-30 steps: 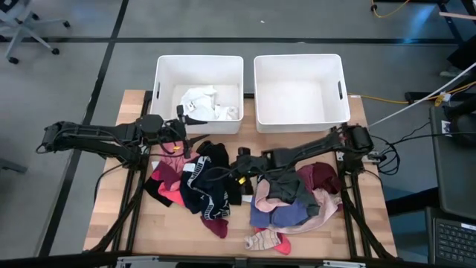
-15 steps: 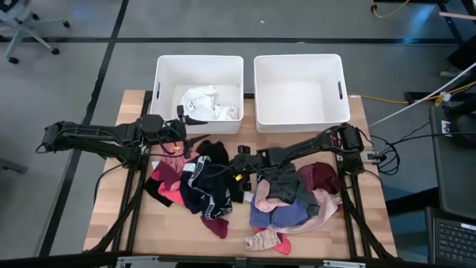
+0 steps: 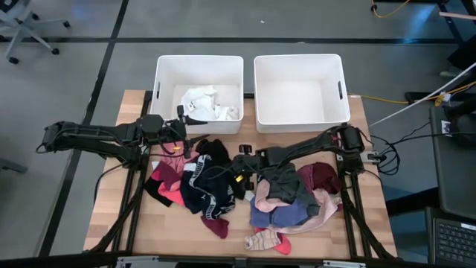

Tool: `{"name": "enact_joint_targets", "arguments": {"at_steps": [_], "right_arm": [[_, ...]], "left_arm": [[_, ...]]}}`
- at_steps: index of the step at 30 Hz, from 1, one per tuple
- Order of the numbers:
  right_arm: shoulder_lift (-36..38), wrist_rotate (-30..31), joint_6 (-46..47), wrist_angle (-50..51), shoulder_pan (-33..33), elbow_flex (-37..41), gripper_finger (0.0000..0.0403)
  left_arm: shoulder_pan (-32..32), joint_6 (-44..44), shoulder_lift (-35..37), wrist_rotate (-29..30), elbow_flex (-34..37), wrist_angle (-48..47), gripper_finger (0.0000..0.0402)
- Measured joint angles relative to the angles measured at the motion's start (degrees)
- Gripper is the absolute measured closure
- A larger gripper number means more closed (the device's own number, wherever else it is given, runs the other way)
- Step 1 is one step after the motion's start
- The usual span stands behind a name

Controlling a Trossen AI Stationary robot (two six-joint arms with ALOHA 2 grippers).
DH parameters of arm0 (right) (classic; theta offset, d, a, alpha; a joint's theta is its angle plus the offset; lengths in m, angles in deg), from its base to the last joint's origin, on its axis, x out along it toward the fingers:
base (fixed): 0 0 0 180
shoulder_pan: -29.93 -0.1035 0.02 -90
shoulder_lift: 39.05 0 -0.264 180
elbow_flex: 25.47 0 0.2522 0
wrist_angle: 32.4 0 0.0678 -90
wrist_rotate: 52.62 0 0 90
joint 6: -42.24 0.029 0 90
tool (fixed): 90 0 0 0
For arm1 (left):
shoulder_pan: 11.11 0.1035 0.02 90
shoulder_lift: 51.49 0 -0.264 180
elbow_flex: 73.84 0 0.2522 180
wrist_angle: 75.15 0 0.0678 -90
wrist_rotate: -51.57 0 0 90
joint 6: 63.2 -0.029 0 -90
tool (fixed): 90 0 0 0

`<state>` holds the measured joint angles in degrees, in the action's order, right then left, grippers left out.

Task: Sort clothes
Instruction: Put the top black boxer into the left white laundry bin

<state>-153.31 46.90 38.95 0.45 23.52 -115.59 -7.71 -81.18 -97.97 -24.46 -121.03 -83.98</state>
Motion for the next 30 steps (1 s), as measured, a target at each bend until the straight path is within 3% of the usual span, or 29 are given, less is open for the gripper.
{"name": "enact_joint_targets", "arguments": {"at_steps": [15,30], "right_arm": [[13.6,10.6,-1.4,6.9,-1.6,-2.4,0.0393],[25.7,18.8,-6.2,3.1,-1.9,-2.4,0.0388]], "left_arm": [[0.0,-0.2,0.0,0.0,0.0,-0.2,0.0208],[0.0,0.0,0.0,0.0,0.1,0.0,0.0208]]}}
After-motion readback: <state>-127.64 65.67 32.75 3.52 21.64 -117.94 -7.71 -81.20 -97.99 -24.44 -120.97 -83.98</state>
